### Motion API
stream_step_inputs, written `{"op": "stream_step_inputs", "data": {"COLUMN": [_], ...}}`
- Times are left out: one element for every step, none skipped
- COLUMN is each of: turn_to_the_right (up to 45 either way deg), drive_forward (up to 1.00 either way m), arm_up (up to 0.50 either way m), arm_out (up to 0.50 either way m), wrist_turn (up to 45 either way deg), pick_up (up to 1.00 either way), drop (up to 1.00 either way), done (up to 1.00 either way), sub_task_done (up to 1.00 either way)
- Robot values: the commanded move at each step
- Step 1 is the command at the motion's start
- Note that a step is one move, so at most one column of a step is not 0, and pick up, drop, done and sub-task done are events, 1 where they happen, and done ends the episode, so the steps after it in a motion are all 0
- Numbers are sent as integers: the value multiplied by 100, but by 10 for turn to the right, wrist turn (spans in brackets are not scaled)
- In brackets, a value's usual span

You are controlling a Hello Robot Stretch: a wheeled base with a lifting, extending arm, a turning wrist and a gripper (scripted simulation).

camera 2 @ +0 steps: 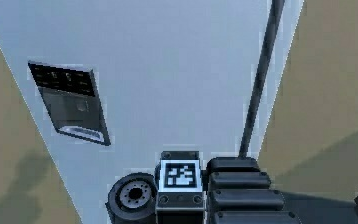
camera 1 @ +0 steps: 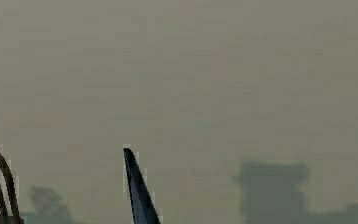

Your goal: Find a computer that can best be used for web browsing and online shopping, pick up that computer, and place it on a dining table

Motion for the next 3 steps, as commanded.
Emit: {"op": "stream_step_inputs", "data": {"turn_to_the_right": [90,0,-60], "drive_forward": [0,5,0], "arm_up": [0,0,0], "arm_out": [0,0,0], "wrist_turn": [0,0,0], "pick_up": [0,0,0], "drop": [0,0,0], "done": [0,0,0], "sub_task_done": [0,0,0]}}
